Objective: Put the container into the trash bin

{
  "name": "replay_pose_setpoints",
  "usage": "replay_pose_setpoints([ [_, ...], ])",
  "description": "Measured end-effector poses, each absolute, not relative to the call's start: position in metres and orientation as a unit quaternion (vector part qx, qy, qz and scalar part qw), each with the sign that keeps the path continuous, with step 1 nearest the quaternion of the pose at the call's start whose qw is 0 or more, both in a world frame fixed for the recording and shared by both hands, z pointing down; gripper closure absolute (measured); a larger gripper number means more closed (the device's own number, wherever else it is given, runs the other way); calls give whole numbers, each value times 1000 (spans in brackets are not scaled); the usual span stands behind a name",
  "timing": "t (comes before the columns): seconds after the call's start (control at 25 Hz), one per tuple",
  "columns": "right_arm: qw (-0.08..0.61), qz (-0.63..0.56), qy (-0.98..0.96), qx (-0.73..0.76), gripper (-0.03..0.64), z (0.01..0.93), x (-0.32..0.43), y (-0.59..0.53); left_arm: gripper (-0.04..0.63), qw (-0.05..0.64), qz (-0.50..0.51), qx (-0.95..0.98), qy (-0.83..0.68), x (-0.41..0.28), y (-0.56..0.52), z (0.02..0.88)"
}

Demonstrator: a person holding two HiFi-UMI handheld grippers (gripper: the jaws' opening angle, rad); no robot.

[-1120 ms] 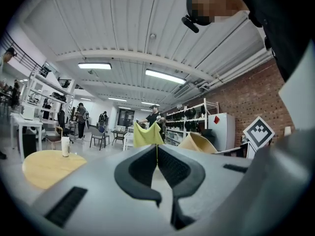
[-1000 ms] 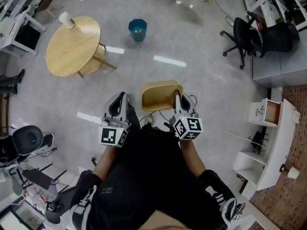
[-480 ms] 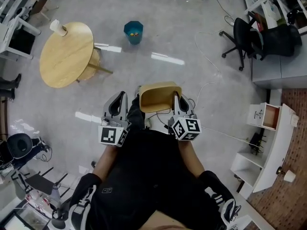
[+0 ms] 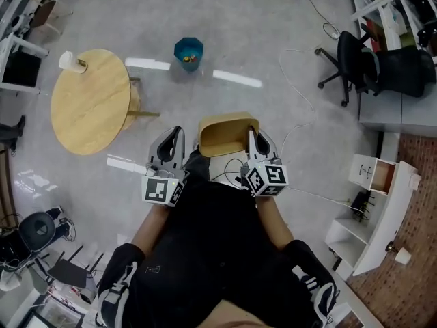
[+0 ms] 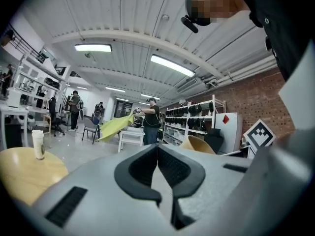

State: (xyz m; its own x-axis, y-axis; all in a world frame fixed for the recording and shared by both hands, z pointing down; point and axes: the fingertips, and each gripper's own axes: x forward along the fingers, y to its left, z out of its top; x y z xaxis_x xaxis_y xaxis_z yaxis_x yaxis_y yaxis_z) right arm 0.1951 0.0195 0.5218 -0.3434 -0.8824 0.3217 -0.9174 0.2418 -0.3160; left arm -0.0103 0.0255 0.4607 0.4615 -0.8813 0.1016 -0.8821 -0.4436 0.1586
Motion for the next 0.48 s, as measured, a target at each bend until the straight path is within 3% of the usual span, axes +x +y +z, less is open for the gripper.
replay_pose_setpoints([
  [0.48,60,230,-787,570,589,516,153,-130,584,99,-12,849,-519,-52,-104,451],
])
